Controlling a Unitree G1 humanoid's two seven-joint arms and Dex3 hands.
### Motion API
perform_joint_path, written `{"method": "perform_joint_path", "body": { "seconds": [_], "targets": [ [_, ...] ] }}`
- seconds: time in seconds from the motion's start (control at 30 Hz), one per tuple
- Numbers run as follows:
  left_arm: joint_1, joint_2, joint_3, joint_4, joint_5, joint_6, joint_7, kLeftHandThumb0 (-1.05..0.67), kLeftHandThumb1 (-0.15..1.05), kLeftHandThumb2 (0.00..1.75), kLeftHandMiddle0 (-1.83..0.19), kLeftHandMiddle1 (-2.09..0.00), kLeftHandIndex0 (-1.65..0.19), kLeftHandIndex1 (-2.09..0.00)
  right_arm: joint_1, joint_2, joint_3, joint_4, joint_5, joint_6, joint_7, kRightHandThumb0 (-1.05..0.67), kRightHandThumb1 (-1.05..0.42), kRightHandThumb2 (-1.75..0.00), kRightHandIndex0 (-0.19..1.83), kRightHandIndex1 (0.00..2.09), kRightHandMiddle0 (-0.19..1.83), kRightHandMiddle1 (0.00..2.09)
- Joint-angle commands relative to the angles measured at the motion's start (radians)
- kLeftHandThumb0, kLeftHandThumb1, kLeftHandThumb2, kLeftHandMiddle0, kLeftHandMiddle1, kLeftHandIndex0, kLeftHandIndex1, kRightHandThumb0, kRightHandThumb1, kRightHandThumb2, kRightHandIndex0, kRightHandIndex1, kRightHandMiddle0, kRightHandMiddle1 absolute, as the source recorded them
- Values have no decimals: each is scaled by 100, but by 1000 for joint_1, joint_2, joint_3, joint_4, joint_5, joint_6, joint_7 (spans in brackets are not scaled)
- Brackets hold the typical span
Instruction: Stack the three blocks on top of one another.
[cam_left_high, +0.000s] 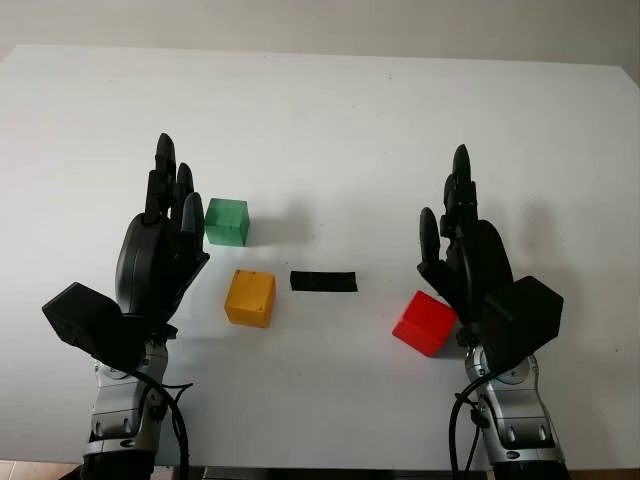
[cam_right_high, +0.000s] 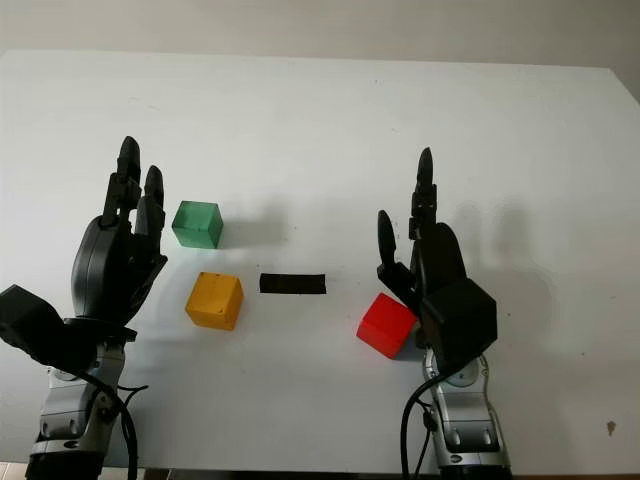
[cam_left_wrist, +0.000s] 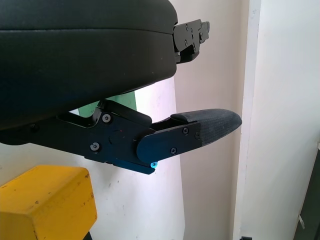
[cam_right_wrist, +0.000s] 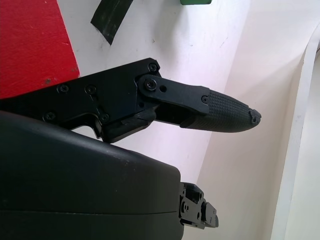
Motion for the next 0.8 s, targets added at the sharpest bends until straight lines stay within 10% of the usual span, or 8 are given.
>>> {"method": "perform_joint_path", "body": {
  "seconds": [0.0, 0.4, 0.77],
  "targets": [
    [7, 0, -2, -15, 0, -2, 1, -65, 105, 63, 19, 0, 19, 0, 13, -2, -2, -13, 2, -10, 0, -78, -105, -68, -19, 0, -19, 0],
    [6, -1, -2, -12, 1, -6, 2, -66, 105, 62, 19, 0, 19, 0, -7, -53, -20, -19, 3, -50, 37, -75, -105, -68, -19, 0, -19, 0],
    [0, -12, -8, -11, 0, -8, 4, -65, 105, 64, 19, 0, 19, 0, -256, -599, -159, -57, 94, -26, 512, -77, -101, -8, -11, 6, -6, 7]
  ]
}}
